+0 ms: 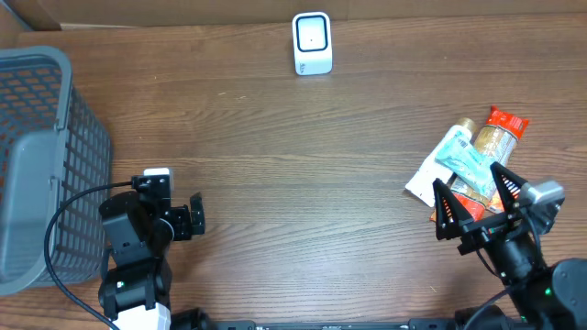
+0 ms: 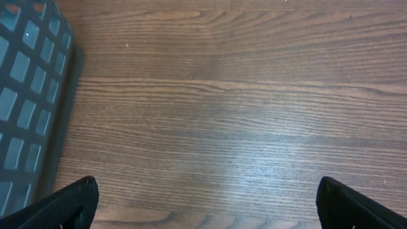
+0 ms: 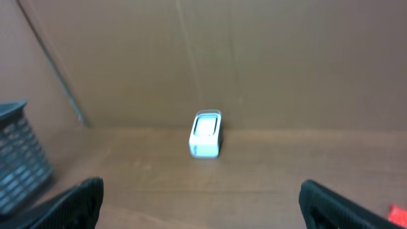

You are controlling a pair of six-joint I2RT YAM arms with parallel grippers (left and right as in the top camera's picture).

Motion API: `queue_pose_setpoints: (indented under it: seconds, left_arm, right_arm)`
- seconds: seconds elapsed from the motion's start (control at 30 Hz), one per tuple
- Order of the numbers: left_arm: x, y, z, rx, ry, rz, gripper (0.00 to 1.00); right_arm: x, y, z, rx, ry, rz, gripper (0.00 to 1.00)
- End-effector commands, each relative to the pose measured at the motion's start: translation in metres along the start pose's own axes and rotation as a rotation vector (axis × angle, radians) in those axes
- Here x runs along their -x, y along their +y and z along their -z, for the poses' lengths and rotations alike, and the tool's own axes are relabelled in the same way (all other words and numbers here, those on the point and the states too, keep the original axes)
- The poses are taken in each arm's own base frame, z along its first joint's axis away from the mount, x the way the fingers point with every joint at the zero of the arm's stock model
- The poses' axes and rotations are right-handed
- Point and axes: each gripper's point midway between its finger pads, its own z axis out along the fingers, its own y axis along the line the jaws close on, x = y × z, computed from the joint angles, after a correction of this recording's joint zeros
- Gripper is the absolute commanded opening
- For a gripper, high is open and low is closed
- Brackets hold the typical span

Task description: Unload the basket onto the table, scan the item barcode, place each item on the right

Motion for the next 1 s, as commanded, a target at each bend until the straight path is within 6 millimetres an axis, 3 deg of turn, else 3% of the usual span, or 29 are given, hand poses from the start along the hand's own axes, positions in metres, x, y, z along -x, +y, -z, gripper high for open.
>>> queue_pose_setpoints:
  seconds: [0.0,0.4,0.6,0.97]
  left_arm:
    - [0.000,-0.001,0.000,-0.010,-0.004,-0.016,1.00]
    - [0.000,-0.001,0.000,-0.010,-0.004,-0.016,0.99]
    - [0.000,-0.001,0.000,-0.010,-0.004,-0.016,1.00]
    - [0.000,-0.001,0.000,-0.010,-0.004,-0.016,1.00]
  right_arm:
    - [-0.016,-0.014,-0.004,-0.044,-0.058,0.011,1.00]
    - [-0.058,-0.034,-0.014,-0.062,-0.251,0.036,1.00]
    - [-0.086,-0.047,-0.020,-0.115,-0.217,0.022,1.00]
    - [-0.126,-0.054,-0.027,-0.122,-0.125,0.012,1.00]
